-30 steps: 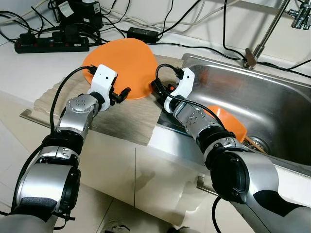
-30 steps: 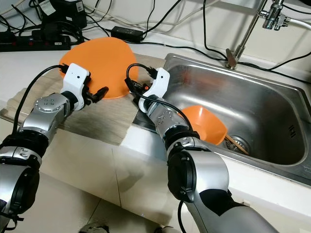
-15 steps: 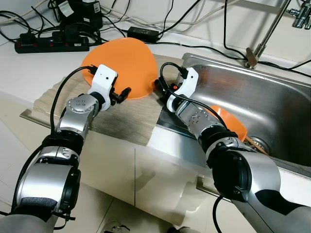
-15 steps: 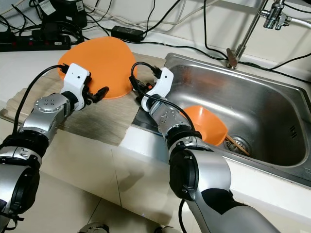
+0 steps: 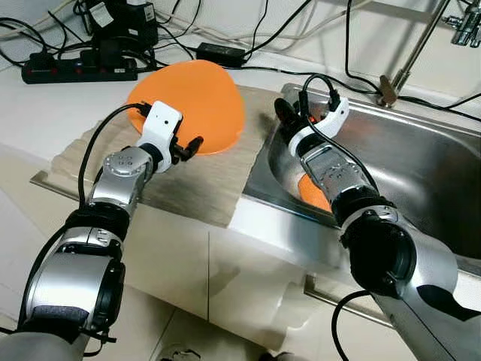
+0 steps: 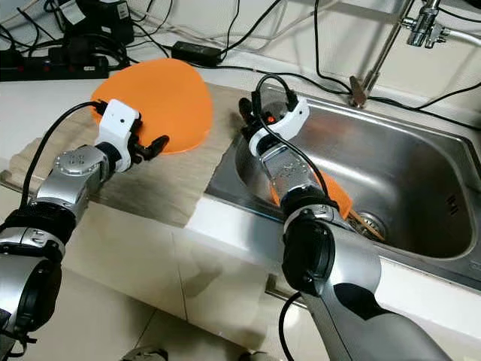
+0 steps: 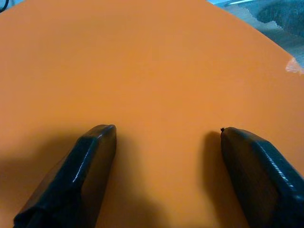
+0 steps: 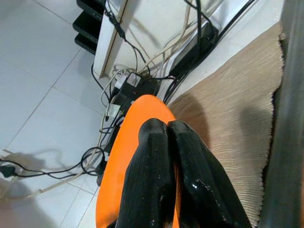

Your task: Kitchen organization

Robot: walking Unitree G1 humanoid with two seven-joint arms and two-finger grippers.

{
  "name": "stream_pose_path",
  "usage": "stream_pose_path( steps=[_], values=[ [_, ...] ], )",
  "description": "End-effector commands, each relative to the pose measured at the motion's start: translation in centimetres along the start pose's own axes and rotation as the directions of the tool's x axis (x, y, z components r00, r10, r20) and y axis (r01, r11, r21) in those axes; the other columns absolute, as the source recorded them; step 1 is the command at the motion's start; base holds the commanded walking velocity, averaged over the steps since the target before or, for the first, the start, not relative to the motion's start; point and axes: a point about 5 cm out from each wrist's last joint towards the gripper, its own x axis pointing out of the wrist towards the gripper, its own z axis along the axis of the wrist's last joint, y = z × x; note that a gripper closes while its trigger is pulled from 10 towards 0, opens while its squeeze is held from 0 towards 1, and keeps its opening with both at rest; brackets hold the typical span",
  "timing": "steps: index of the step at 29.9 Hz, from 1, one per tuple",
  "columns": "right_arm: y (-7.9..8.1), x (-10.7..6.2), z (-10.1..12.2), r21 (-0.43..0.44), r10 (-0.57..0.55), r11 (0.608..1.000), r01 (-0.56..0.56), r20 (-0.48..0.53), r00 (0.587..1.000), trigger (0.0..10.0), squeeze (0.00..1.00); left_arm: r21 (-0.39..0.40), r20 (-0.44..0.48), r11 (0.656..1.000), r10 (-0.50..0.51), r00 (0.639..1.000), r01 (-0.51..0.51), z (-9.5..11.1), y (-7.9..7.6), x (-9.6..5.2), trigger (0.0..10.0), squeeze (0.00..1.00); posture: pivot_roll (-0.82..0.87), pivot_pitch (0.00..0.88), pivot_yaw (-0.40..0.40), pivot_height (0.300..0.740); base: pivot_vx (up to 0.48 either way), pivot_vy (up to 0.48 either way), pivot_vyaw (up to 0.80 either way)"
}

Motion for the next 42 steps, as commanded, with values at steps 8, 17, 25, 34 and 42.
stream_pose_path(
  steps=[8,17,25,34,42],
  values=[
    [2.3,0.6,0.7,-0.483,0.137,0.850,-0.212,-0.187,0.973,10.0,0.00,0.022,-0.032,0.995,-0.100,0.995,0.100,-1.4,-1.6,0.0,10.0,0.00,0.00,0.012,-0.077,0.740,0.000,0.000,0.00],
    [2.2,-1.0,5.1,-0.551,0.177,0.814,-0.187,-0.072,0.982,10.0,0.00,0.155,0.145,0.955,-0.274,0.951,0.252,3.7,-2.1,-1.4,10.0,0.00,-0.01,0.004,-0.069,0.740,0.000,0.000,0.00],
    [0.3,-3.1,5.4,-0.637,0.099,0.760,-0.126,-0.079,0.992,10.0,0.00,0.249,0.214,0.902,-0.406,0.889,0.352,8.0,-2.2,-3.4,10.0,0.00,0.00,0.000,-0.068,0.740,0.000,0.000,0.00],
    [-0.1,-4.4,2.9,-0.689,0.060,0.717,-0.104,-0.089,0.994,10.0,0.00,0.149,0.268,0.985,0.040,0.963,-0.082,8.9,3.1,-2.4,10.0,0.00,0.01,0.000,-0.057,0.740,0.000,0.000,0.00],
    [-0.1,-5.8,1.5,-0.716,0.032,0.695,-0.075,-0.073,0.997,10.0,0.00,-0.237,0.113,0.954,0.214,0.970,-0.182,5.6,6.6,-3.0,10.0,1.00,-0.01,0.000,-0.031,0.740,0.000,0.000,0.00]
  ],
)
